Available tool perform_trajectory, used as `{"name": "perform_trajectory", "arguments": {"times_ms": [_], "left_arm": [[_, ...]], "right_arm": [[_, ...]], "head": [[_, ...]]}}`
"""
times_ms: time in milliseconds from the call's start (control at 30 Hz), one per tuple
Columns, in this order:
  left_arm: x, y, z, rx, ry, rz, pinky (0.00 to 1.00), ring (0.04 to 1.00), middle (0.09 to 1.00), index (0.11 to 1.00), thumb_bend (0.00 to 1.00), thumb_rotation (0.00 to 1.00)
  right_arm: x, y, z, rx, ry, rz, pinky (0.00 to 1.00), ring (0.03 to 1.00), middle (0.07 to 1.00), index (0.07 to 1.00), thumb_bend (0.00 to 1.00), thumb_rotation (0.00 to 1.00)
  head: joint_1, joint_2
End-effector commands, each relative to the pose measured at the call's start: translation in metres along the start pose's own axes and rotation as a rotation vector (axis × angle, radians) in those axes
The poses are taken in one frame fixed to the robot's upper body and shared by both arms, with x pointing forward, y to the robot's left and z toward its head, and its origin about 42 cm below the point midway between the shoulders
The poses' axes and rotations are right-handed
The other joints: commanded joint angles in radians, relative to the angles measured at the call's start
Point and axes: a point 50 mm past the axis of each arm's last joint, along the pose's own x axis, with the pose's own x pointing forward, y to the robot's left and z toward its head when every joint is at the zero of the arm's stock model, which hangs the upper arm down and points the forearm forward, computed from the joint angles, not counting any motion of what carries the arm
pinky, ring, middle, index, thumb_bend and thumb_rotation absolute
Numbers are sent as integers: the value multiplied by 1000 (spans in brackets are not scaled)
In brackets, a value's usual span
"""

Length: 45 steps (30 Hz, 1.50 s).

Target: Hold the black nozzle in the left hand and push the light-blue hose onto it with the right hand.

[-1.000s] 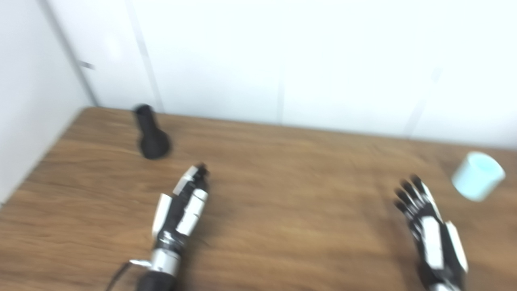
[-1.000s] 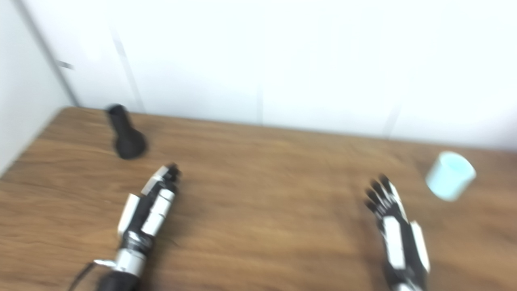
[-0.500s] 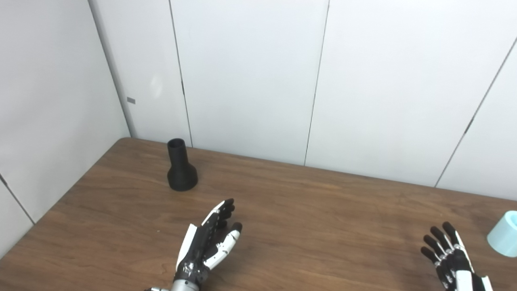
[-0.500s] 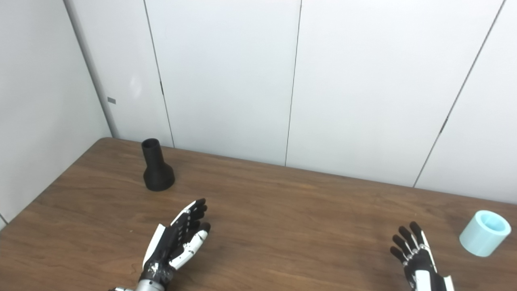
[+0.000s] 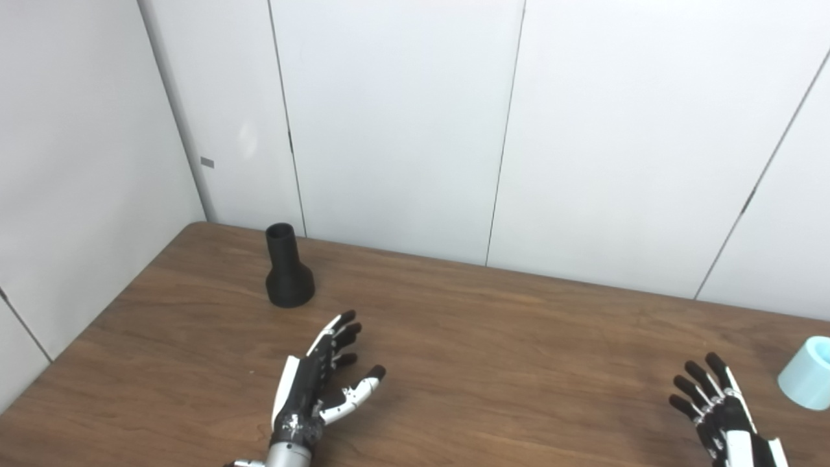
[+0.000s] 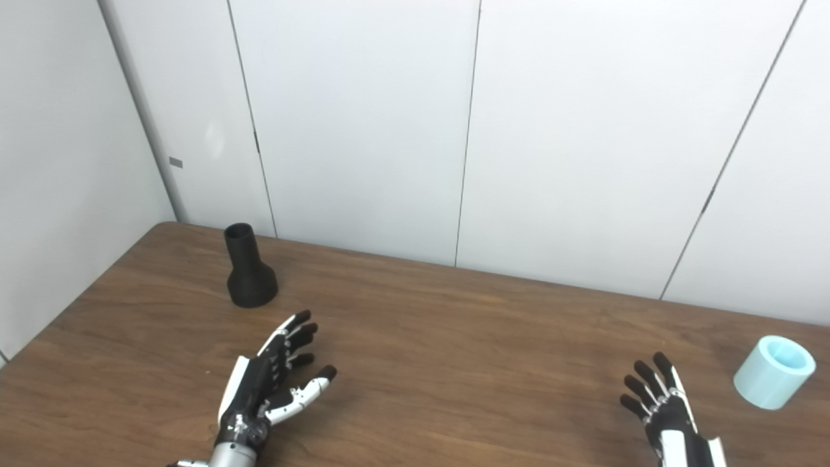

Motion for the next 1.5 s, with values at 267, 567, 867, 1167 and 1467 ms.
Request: {"name": "perform_trajectory", "arguments": {"times_ms": [267,567,867,1167,1467], "left_arm": [[29,60,20,97,-123,205,819,836,853,853,684,0],[69,106,62,209,-271,432,869,862,851,820,709,0],[103,142,76,268,-252,436,939,917,899,853,819,82],[134,161,96,560,-82,389,999,1000,989,920,962,338],[158,162,102,589,-66,327,971,984,960,922,1000,504]], "right_arm": [[-41,2,-49,-6,186,-27,781,851,891,936,557,980],[-40,4,-50,-7,187,-5,776,850,897,952,521,974],[-39,7,-48,1,195,-1,811,872,907,960,443,925],[-39,7,-47,-28,181,7,796,873,907,962,468,950],[-41,7,-45,-93,187,23,751,851,889,960,367,839]], "head": [[7,5],[13,8],[21,20],[29,32],[27,48]]}}
